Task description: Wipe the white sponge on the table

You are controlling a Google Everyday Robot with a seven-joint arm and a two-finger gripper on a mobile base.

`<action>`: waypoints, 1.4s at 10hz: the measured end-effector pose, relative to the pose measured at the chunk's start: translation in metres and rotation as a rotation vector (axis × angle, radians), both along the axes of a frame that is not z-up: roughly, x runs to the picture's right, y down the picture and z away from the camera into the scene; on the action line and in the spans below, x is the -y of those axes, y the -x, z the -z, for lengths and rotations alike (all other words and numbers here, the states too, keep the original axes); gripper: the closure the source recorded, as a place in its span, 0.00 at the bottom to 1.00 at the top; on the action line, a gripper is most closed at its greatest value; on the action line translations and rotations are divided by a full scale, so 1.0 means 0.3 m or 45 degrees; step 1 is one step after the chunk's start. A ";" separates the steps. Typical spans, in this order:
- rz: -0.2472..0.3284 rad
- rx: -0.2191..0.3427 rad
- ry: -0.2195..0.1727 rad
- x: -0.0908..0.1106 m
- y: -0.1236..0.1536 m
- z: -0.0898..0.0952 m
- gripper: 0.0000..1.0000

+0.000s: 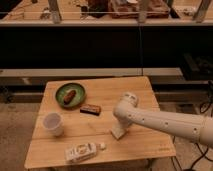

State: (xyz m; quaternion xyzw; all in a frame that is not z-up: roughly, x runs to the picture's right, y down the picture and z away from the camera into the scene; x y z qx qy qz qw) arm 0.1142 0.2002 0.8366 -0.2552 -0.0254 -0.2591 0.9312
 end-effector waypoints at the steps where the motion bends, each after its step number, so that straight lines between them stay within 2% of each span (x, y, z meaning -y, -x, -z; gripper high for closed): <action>1: -0.002 0.001 -0.004 0.002 0.001 0.001 0.96; 2: 0.002 0.005 -0.002 0.007 -0.003 0.007 0.96; 3: -0.003 0.040 0.024 0.028 0.002 0.014 0.96; 5: -0.069 0.198 0.139 0.125 0.048 0.023 0.96; 6: -0.132 0.306 0.227 0.174 0.073 0.023 0.96; 7: -0.169 0.369 0.293 0.197 0.093 0.022 0.96; 8: -0.178 0.390 0.316 0.209 0.113 0.016 0.96; 9: -0.157 0.365 0.325 0.217 0.136 0.006 0.96; 10: -0.124 0.309 0.314 0.210 0.144 -0.005 0.96; 11: -0.083 0.241 0.284 0.195 0.146 -0.027 0.96; 12: -0.064 0.205 0.271 0.179 0.149 -0.043 0.96; 14: -0.070 0.182 0.254 0.171 0.133 -0.060 0.96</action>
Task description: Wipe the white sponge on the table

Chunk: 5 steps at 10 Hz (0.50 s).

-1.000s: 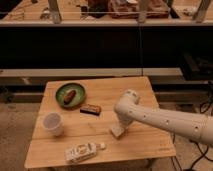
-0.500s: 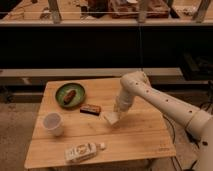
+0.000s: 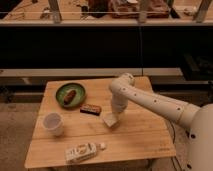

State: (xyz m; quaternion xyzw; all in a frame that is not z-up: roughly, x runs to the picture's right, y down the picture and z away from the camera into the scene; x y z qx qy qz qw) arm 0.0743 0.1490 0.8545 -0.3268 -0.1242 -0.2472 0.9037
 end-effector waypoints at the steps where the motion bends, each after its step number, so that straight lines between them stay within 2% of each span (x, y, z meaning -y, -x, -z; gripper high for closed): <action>1: -0.016 -0.001 -0.011 0.004 -0.011 -0.003 0.96; 3: -0.069 -0.020 -0.031 0.046 -0.056 -0.024 0.96; 5: -0.102 -0.061 -0.054 0.096 -0.108 -0.074 0.96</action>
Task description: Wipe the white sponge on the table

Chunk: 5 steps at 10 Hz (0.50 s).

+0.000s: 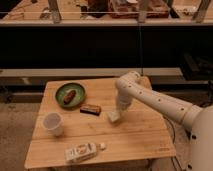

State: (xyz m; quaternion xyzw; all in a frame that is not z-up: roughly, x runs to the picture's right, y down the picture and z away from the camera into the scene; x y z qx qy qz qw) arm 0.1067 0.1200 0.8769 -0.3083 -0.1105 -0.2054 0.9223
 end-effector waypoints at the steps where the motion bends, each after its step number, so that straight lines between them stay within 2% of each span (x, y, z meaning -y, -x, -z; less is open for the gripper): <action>1: -0.011 -0.022 -0.008 0.014 -0.031 -0.017 0.96; 3: -0.054 -0.071 -0.001 0.018 -0.128 -0.056 0.96; 5: -0.113 -0.121 0.003 0.000 -0.262 -0.048 0.96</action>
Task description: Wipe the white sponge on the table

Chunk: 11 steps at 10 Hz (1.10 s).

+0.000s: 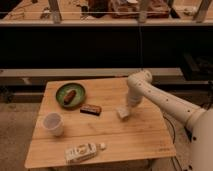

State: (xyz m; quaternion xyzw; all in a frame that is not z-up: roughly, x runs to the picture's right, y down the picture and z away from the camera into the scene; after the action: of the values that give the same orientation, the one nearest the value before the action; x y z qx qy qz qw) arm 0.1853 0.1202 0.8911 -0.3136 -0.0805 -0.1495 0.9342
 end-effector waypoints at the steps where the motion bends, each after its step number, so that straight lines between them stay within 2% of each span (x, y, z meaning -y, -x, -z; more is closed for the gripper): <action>1: -0.021 -0.019 0.004 -0.016 -0.053 0.011 0.96; 4: -0.066 -0.064 0.004 -0.138 -0.224 0.107 0.96; 6: -0.039 -0.063 -0.003 -0.208 -0.251 0.155 0.96; 7: -0.019 -0.063 -0.007 -0.233 -0.244 0.173 0.96; 8: 0.037 -0.057 -0.019 -0.270 -0.204 0.202 0.96; 11: 0.173 -0.036 -0.032 -0.336 -0.041 0.235 0.96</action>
State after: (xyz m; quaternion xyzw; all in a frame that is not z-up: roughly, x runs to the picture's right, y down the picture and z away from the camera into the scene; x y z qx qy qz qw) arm 0.1976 0.2208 0.8206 -0.3089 -0.0439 -0.2090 0.9268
